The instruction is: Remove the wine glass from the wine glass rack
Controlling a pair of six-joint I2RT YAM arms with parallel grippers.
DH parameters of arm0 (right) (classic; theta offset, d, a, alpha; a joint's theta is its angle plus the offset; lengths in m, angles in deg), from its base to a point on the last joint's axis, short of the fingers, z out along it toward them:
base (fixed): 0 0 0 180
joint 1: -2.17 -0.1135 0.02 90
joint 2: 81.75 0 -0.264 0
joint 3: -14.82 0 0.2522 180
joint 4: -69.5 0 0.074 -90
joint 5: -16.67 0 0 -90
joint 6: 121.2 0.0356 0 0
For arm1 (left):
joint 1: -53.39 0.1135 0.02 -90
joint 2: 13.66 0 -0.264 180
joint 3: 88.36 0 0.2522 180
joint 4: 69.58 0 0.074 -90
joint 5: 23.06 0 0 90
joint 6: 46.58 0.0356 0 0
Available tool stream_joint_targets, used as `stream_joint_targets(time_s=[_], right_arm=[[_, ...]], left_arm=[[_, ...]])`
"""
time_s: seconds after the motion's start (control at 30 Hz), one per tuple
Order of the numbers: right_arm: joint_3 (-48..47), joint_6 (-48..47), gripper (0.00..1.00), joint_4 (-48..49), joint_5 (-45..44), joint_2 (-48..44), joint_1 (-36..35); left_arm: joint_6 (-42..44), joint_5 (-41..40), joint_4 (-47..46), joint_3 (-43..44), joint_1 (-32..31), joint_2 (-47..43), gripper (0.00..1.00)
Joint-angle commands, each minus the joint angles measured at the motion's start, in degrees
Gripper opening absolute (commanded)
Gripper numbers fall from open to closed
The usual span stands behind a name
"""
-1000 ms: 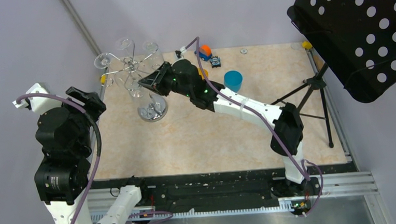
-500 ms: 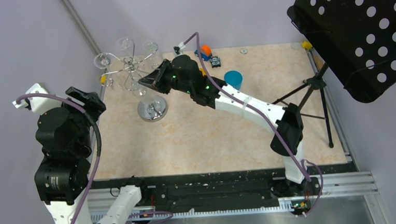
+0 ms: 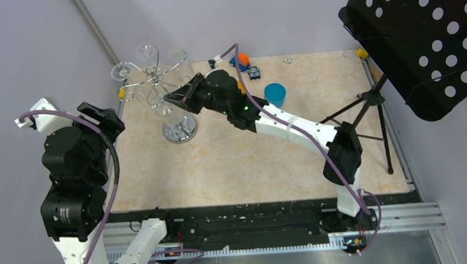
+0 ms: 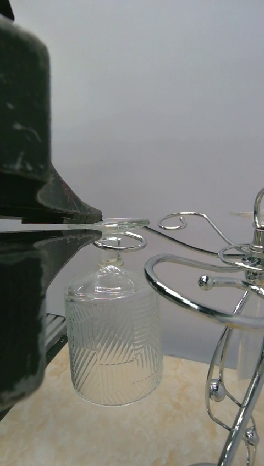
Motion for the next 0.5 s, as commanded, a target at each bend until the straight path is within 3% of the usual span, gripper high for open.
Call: stream_joint_targets(time_s=[0.0,0.47], right_arm=[[0.8,3.6,0.00,8.5,2.1,-5.1,-0.9],[-1.2,5.9,0.00,14.3,5.5,-1.8,-1.3]], left_arm=[[0.7,-0.6,-1.7,1.2,0.3,0.0,0.69],[-0.7,1.9,-2.1,0.0,0.3,1.0,0.69]])
